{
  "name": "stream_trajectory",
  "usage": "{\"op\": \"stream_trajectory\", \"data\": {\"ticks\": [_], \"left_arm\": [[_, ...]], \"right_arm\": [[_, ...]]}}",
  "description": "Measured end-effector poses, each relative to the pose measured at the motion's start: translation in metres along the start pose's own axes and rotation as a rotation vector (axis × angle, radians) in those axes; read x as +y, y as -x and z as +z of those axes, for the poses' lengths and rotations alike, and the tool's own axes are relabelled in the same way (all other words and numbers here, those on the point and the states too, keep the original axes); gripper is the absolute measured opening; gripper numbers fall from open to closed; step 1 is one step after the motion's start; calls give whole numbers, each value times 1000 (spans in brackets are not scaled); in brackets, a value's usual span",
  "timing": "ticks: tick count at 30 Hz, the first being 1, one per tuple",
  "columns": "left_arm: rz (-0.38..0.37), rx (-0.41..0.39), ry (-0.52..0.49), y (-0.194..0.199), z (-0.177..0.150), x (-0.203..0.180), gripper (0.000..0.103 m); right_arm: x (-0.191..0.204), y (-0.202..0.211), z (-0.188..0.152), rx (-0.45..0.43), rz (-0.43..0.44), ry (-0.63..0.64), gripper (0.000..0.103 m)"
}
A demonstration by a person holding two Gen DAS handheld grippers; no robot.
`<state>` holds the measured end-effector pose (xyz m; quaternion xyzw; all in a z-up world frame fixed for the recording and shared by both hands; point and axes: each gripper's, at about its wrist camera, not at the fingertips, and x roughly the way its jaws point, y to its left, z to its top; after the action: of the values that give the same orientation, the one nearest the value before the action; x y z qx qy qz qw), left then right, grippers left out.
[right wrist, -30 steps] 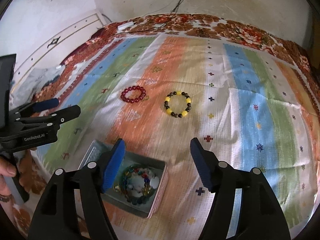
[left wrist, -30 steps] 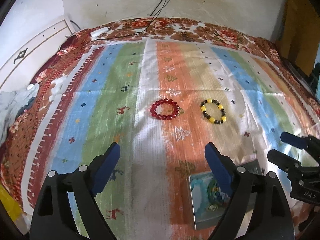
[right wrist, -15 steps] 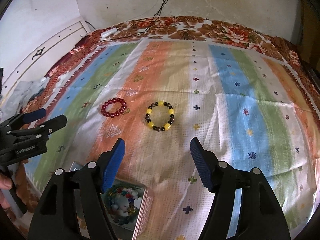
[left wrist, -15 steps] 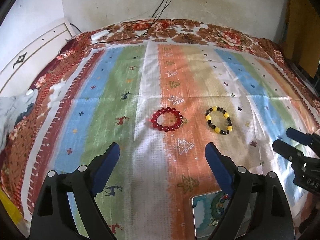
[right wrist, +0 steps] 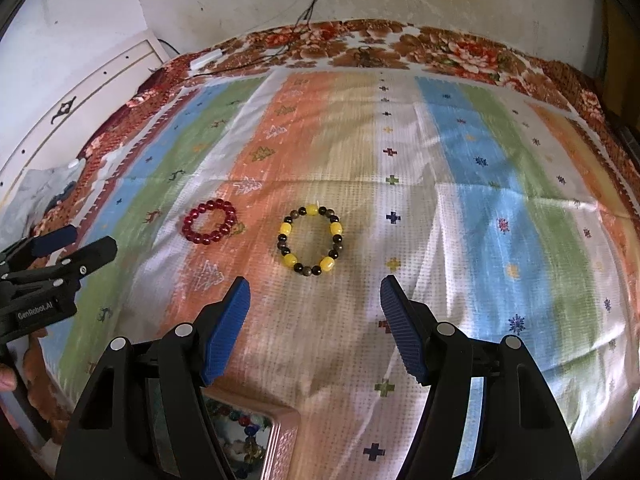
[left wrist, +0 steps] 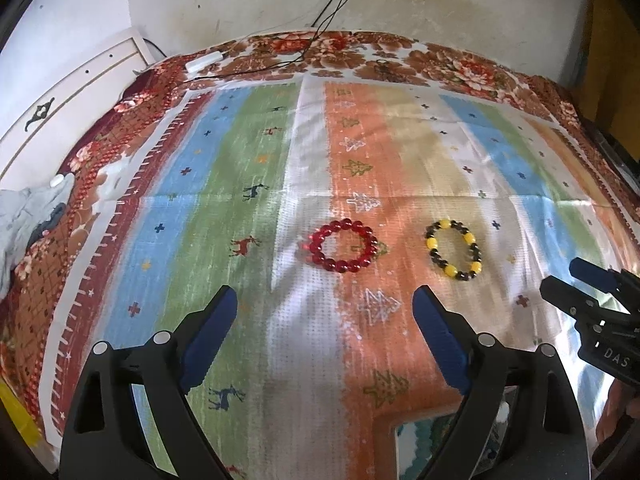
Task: Organize jewelry
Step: 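Move both open grippers toward the red and yellow-black bracelets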
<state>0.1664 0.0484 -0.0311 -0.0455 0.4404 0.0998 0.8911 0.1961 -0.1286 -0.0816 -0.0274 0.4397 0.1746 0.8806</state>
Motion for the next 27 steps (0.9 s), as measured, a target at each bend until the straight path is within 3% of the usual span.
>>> {"op": "stream_trajectory", "data": {"ticks": [8, 20, 27], "left_arm": [[17, 11, 0, -19, 14, 5, 88], [42, 92, 3, -56, 25, 11, 88], [21, 147, 15, -80, 32, 12, 88]], "right_arm": [[-3, -19, 9, 13, -10, -9, 67], [-15, -58, 19, 90, 7, -76, 67], [-19, -81, 24, 131, 4, -87, 67]]}}
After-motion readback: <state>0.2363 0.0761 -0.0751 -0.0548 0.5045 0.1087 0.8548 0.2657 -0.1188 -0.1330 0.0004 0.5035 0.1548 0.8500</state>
